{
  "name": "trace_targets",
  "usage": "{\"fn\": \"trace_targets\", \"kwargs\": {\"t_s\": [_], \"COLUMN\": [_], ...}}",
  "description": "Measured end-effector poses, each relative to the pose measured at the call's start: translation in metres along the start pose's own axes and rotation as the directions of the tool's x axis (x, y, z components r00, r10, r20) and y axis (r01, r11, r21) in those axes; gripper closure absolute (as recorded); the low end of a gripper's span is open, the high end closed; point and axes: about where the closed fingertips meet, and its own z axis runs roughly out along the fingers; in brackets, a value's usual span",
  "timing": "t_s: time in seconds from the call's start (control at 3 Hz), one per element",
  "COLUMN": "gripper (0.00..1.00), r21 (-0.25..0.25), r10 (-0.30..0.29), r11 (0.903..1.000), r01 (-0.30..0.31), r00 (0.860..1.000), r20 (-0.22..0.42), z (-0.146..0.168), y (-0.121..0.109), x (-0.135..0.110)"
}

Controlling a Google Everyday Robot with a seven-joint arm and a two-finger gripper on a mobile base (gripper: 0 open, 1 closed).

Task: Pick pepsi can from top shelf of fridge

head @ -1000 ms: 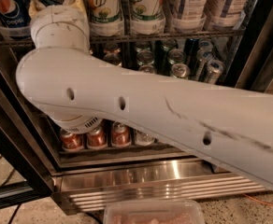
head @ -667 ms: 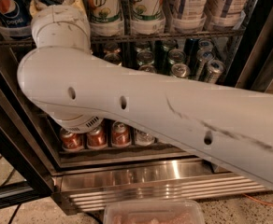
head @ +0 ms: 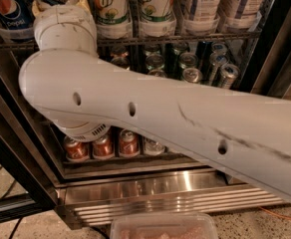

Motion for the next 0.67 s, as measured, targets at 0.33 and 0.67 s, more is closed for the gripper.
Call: {"fn": "trace_targets", "kwargs": {"t_s": [0.33, 0.67], "gripper": [1.00, 1.00], "r21": [-0.031, -0.073], "r10": [0.004, 0.018], "r11": [0.9995, 0.9971], "r01": [-0.005, -0.023], "r00": [1.000, 0.998], "r20": [-0.015, -0.060], "z": [-0.0005, 0.0021], "y": [-0.0002, -0.0054], "x": [-0.0067, -0.0163]}}
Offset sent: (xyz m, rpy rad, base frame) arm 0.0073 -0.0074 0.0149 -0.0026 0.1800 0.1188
